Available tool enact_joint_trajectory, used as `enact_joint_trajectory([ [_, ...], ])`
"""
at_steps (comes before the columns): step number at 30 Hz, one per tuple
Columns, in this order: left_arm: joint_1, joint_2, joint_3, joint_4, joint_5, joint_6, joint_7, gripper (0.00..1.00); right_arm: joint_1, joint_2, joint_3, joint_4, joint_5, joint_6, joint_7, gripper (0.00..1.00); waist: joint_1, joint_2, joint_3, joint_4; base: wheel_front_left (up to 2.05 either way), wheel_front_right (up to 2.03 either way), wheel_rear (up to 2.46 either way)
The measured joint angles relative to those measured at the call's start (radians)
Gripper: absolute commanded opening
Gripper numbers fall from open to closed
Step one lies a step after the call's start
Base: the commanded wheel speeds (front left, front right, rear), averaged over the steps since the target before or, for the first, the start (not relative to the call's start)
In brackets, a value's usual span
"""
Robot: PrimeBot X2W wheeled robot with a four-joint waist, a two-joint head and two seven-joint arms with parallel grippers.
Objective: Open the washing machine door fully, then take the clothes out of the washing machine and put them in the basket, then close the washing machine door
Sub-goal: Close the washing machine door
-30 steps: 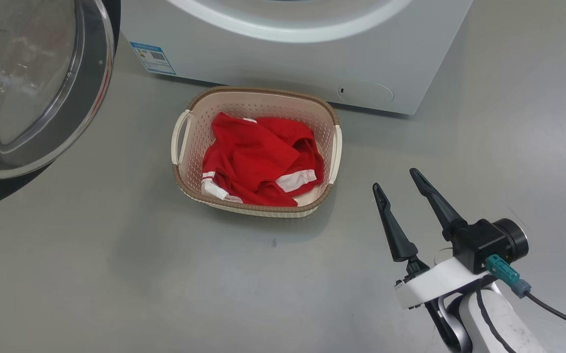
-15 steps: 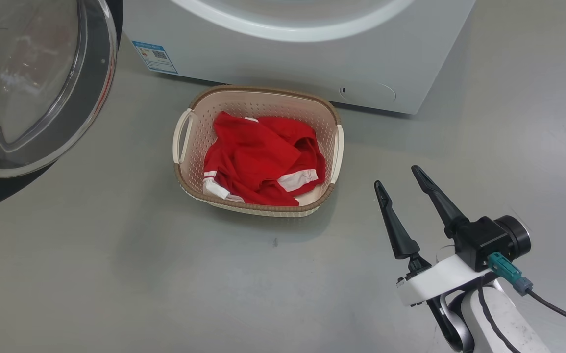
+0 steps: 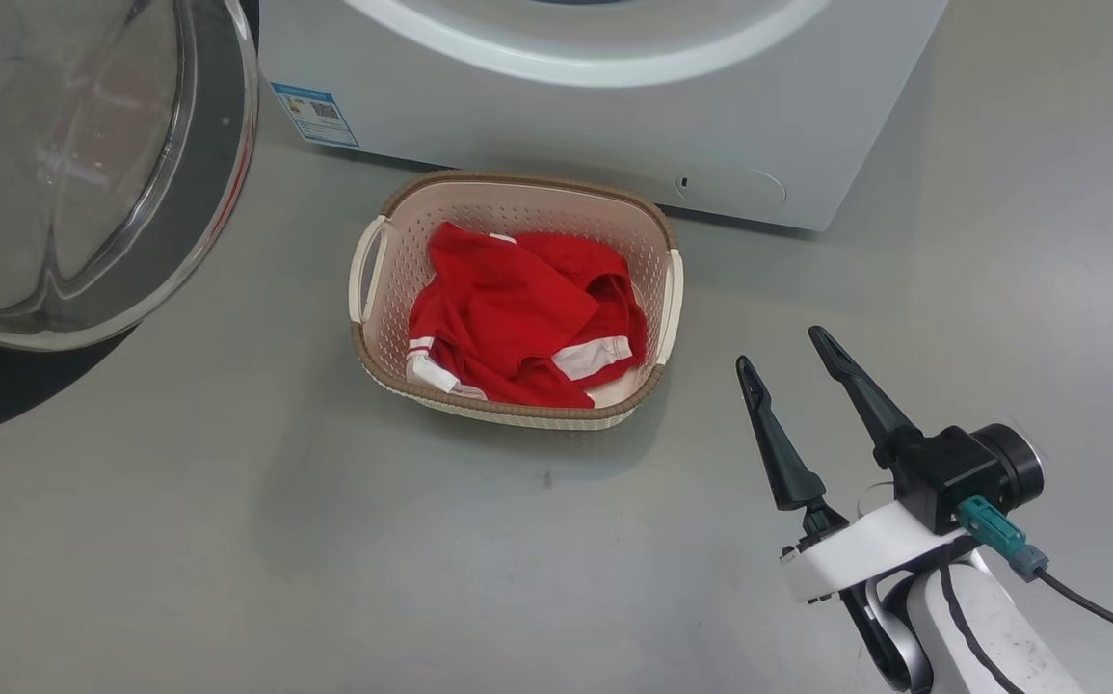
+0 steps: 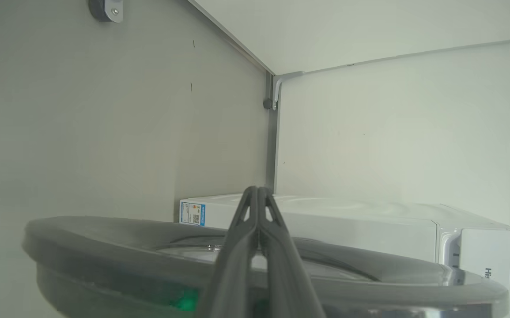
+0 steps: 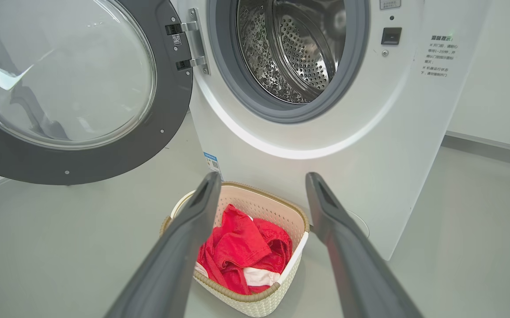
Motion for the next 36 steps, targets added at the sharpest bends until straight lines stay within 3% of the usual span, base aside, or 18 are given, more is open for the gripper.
enact_joint_trajectory([
  [7, 0.001, -0.007, -0.030, 0.012, 0.006, -0.015, 0.083, 0.00, -0.002, 0.000, -0.003, 0.002, 0.000, 0.000, -0.001, 1.00, 0.0000, 0.0000, -0.005, 0.007, 0.00, 0.00, 0.00],
  [19, 0.018, -0.056, -0.053, 0.017, -0.043, -0.106, 0.269, 0.00, -0.002, 0.003, -0.009, 0.027, 0.010, 0.000, -0.008, 1.00, 0.0000, 0.0000, -0.039, 0.026, 0.00, 0.00, 0.00],
  [36, 0.099, -0.103, -0.078, -0.010, -0.106, -0.194, 0.491, 0.00, 0.000, 0.018, -0.005, 0.040, 0.018, 0.000, -0.010, 1.00, 0.0000, 0.0000, -0.088, 0.054, 0.00, 0.00, 0.00],
])
